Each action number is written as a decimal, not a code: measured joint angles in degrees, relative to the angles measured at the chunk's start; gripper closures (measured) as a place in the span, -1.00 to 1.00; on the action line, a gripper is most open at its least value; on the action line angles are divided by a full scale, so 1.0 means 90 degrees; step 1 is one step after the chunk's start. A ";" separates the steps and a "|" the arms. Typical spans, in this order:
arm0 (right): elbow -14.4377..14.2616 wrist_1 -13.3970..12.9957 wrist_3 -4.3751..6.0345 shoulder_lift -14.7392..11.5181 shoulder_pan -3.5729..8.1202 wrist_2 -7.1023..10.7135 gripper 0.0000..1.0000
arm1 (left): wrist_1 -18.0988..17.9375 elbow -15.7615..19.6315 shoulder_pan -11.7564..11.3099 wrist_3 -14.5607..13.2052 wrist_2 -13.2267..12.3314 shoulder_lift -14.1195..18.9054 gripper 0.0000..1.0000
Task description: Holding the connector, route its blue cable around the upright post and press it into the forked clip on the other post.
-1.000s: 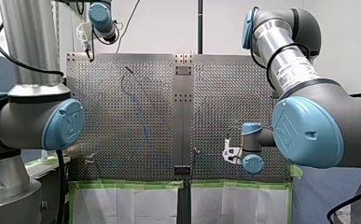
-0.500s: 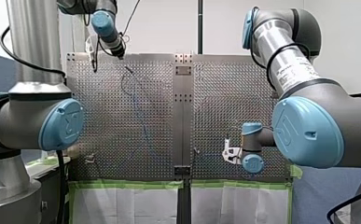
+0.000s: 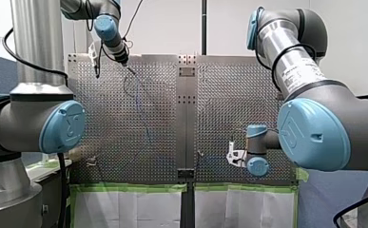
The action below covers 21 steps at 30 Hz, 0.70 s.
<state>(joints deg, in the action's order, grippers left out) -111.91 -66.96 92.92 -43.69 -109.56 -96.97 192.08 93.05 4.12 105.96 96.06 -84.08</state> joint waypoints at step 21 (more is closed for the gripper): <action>0.0001 0.0020 0.0000 0.0001 -0.0001 -0.0006 0.97 | 0.0214 0.0003 0.0049 -0.0033 0.1038 0.0052 -1.00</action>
<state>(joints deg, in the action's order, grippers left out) -111.90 -66.78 92.91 -43.68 -109.57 -97.02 194.00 93.08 4.56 105.67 105.40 -83.61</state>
